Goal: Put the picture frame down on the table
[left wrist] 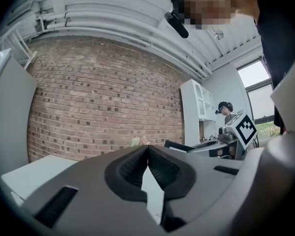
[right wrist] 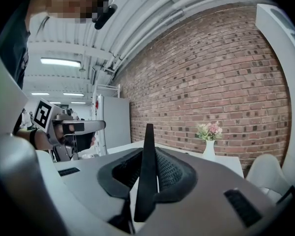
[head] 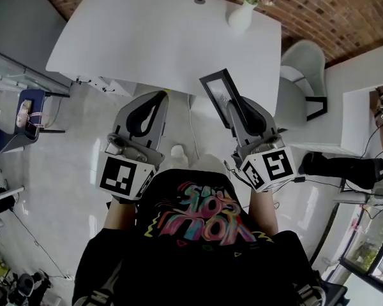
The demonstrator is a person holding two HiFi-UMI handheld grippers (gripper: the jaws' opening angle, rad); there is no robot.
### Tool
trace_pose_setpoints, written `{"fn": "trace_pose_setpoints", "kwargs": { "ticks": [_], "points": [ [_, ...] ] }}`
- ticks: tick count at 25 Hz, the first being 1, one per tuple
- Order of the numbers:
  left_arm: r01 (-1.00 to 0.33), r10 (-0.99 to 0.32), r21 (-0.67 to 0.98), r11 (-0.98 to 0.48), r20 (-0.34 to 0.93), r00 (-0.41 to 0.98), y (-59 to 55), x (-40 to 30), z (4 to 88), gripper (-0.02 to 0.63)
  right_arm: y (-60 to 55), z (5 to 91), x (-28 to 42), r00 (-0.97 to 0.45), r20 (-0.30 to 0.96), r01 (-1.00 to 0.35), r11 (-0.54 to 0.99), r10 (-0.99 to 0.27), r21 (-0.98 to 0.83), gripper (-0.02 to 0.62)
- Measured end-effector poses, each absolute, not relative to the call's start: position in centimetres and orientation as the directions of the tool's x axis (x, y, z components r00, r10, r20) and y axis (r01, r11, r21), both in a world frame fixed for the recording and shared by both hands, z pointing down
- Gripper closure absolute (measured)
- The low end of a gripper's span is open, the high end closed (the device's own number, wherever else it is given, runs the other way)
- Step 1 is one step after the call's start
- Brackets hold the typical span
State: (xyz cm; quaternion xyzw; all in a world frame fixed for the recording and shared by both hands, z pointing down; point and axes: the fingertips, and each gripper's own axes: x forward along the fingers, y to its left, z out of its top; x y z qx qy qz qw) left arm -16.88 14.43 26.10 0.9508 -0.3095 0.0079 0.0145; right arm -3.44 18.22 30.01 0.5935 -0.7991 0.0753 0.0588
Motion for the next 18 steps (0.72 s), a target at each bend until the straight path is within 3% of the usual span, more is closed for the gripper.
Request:
{"fn": "trace_pose_setpoints", "kwargs": {
  "ticks": [18],
  "points": [
    [-0.612, -0.61, 0.061, -0.788, 0.055, 0.791, 1.8, -11.2, 27.8, 0.581, 5.1, 31.8, 3.1, -0.294, 0.239, -0.956, 0.283, -0.925, -0.08, 0.509]
  ]
}}
